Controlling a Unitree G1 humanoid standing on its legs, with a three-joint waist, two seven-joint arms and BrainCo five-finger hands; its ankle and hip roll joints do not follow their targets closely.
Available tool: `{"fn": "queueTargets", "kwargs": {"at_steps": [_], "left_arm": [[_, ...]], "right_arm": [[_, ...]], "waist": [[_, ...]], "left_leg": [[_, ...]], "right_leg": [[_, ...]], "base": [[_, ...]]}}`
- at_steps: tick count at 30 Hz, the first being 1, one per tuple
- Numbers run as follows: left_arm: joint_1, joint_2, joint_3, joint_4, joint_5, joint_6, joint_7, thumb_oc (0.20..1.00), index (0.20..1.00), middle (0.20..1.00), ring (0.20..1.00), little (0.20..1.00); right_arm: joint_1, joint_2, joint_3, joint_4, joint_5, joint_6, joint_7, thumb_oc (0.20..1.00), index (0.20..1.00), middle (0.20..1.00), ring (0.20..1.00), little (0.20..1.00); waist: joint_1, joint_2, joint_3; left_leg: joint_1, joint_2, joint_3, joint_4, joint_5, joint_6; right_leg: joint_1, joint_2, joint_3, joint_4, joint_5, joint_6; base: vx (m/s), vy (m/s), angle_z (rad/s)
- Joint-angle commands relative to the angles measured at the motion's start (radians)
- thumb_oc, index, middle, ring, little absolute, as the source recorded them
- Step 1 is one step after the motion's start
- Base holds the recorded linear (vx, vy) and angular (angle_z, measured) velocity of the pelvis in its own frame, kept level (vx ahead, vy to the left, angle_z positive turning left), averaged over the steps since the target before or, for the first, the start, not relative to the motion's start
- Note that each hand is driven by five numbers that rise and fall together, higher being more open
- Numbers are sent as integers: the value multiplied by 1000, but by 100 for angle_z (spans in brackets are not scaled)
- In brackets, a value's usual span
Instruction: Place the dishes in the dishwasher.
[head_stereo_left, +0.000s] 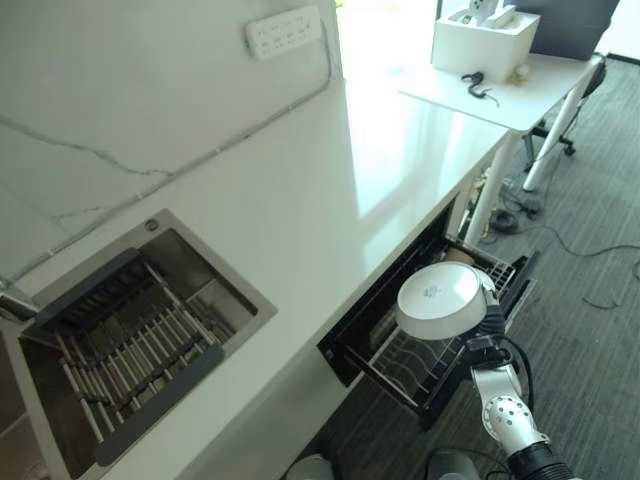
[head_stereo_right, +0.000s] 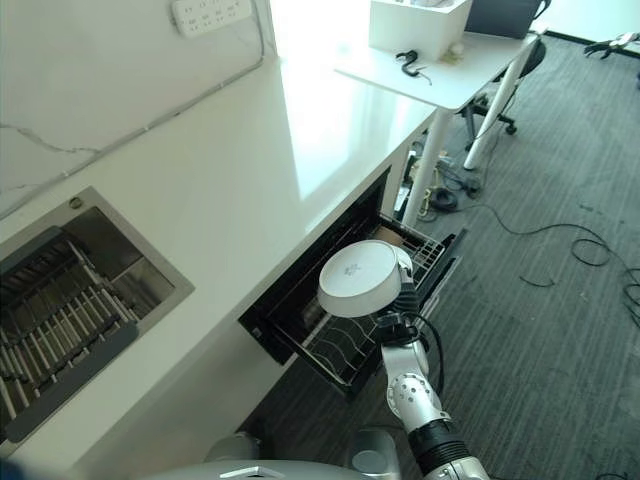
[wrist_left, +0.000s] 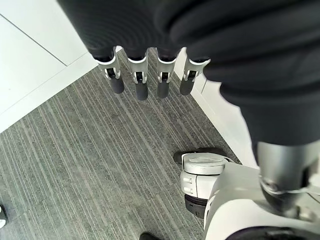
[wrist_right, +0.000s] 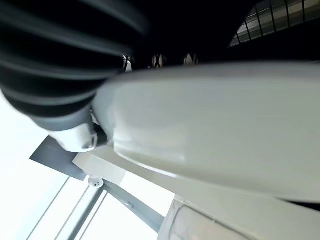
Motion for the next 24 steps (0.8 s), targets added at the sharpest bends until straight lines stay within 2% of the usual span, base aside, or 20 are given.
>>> {"fn": "queueTargets", "kwargs": {"at_steps": [1, 6, 7, 11, 13, 18, 21, 24], "left_arm": [[-30, -6, -16, 5, 5, 25, 13, 1000, 1000, 1000, 1000, 1000], [-30, -8, -17, -5, 19, 42, 14, 1000, 1000, 1000, 1000, 1000], [-37, -3, -20, -5, 27, 44, 9, 1000, 1000, 1000, 1000, 1000], [-54, 5, -26, -10, 29, 54, -1, 1000, 1000, 1000, 1000, 1000], [-66, 7, -31, -10, 31, 60, -7, 1000, 1000, 1000, 1000, 1000], [-100, 24, -40, -11, 29, 67, -30, 1000, 1000, 1000, 1000, 1000], [-150, 47, -59, -19, 36, 63, -58, 1000, 1000, 1000, 1000, 1000], [-189, 65, -72, -33, 46, 62, -84, 1000, 1000, 1000, 1000, 1000]], "right_arm": [[-90, 37, -21, -90, -91, -49, 25, 200, 200, 200, 200, 200], [-131, 30, -25, -26, -274, -48, -43, 200, 200, 200, 200, 200], [-181, 22, -20, 12, -355, -52, -75, 200, 200, 200, 200, 200], [-252, 4, -12, 57, -441, -37, -126, 200, 200, 200, 200, 200], [-300, -15, -10, 91, -515, -16, -185, 200, 200, 200, 200, 200], [-416, -68, -23, 187, -621, 37, -255, 200, 200, 200, 200, 200], [-518, -119, -8, 303, -734, 83, -250, 200, 200, 200, 200, 200], [-597, -174, 30, 423, -830, 95, -227, 200, 200, 200, 200, 200]], "waist": [[9, -27, 29], [23, -18, 43], [34, -15, 55], [47, -8, 71], [51, -1, 82], [65, 10, 113], [81, 25, 159], [89, 48, 204]], "left_leg": [[-10, -29, -106, 101, -104, 42], [-17, -36, -116, 101, -97, 41], [-24, -37, -119, 101, -91, 39], [-33, -38, -120, 101, -84, 35], [-40, -36, -116, 101, -78, 32], [-61, -36, -117, 101, -63, 25], [-92, -45, -132, 101, -52, 24], [-117, -54, -141, 101, -43, 22]], "right_leg": [[-9, -30, -75, -53, 104, -15], [-7, -38, -88, -53, 108, -17], [-8, -42, -99, -53, 110, -19], [-11, -48, -113, -53, 112, -21], [-15, -52, -123, -53, 116, -23], [-25, -60, -140, -53, 122, -26], [-46, -62, -147, -53, 128, -28], [-66, -63, -146, -53, 132, -27]], "base": [[21, 31, 9], [21, 24, 2], [-12, 7, 5], [-11, 16, 12], [-4, 37, 6], [-25, 28, 9], [-133, 8, 18], [-160, 50, 11]]}}
